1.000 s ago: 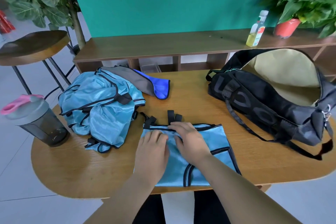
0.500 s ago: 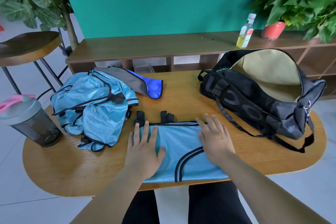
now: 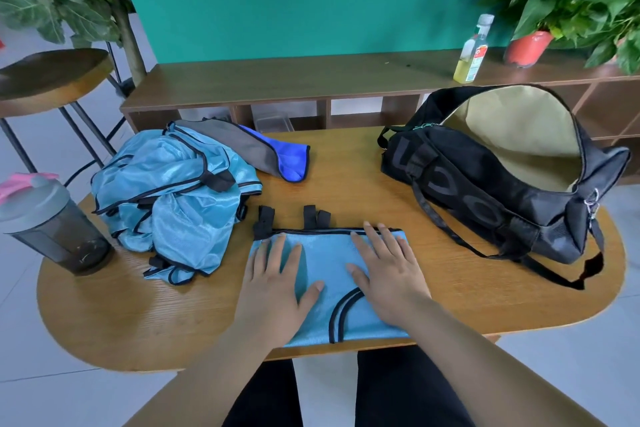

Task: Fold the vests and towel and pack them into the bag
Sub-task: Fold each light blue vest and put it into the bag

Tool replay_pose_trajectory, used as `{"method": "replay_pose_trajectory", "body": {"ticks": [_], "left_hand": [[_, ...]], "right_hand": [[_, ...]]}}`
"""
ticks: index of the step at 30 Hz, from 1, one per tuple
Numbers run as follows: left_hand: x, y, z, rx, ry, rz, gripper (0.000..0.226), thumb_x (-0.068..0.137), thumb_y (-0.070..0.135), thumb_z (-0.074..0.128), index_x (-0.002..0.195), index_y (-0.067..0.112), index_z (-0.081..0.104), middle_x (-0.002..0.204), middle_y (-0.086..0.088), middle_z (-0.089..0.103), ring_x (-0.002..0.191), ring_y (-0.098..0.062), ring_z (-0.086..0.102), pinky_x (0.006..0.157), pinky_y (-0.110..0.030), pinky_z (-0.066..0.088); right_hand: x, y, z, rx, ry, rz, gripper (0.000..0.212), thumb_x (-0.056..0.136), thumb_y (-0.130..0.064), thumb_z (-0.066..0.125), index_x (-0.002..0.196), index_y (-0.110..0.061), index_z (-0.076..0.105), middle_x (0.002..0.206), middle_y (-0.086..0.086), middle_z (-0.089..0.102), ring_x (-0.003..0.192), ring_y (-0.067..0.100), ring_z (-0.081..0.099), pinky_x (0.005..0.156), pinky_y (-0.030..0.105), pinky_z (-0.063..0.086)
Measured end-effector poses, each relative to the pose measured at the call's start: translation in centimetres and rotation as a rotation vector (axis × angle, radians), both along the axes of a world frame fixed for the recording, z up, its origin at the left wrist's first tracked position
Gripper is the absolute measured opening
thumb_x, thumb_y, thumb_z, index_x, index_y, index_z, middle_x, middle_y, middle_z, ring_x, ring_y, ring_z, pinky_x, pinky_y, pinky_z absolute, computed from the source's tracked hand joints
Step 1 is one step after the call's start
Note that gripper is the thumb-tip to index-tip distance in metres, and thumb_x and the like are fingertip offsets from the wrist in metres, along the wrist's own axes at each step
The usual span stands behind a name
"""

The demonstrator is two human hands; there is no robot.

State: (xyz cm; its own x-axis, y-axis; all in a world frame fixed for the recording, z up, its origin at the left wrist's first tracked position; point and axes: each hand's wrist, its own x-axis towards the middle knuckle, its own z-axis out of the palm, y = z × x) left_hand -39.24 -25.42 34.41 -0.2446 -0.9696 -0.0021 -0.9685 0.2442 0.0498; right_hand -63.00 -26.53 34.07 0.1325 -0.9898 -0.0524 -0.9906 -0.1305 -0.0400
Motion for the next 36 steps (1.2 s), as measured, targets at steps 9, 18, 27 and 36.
{"method": "replay_pose_trajectory", "body": {"ticks": [9,18,27,36], "left_hand": [[0.8,-2.3,-0.2,0.085,-0.042,-0.052,0.091,0.093,0.086,-0.002,0.167,0.033,-0.010,0.171,0.000,-0.029,0.158,-0.026,-0.028,0.131,-0.049,-0.008],[-3.1,1.8,2.6,0.016,0.144,-0.250,0.080,0.103,0.075,0.011,0.166,0.028,0.021,0.176,0.002,0.009,0.162,-0.020,-0.005,0.132,-0.043,0.000],[-11.7,7.6,-0.7,0.057,0.051,-0.321,0.101,0.093,0.071,0.054,0.165,0.011,0.016,0.171,-0.024,0.016,0.158,-0.045,0.015,0.125,-0.062,0.023],[-11.5,8.1,-1.7,-0.086,0.144,-0.333,0.086,0.084,0.049,0.073,0.157,0.017,0.040,0.157,-0.008,0.046,0.145,-0.033,0.047,0.118,-0.053,0.041]], "right_hand": [[-3.3,-2.2,0.7,0.049,-0.131,-0.083,0.058,0.111,-0.054,0.016,0.167,-0.040,0.009,0.175,-0.012,0.003,0.162,0.018,-0.007,0.132,0.046,0.001],[-6.1,-3.0,3.2,-0.004,-0.364,-0.135,0.047,0.105,-0.037,0.061,0.151,-0.034,0.052,0.148,-0.010,0.054,0.142,0.018,0.042,0.114,0.041,0.044],[-6.5,-4.4,7.2,0.326,-0.272,-0.222,0.058,0.095,-0.043,0.074,0.145,-0.015,0.062,0.146,0.004,0.061,0.131,0.023,0.059,0.104,0.034,0.049],[-7.0,-2.4,8.2,0.448,-0.928,-0.499,0.028,0.091,-0.023,0.081,0.114,-0.018,0.066,0.104,0.010,0.076,0.089,0.020,0.076,0.070,0.033,0.065]]}}
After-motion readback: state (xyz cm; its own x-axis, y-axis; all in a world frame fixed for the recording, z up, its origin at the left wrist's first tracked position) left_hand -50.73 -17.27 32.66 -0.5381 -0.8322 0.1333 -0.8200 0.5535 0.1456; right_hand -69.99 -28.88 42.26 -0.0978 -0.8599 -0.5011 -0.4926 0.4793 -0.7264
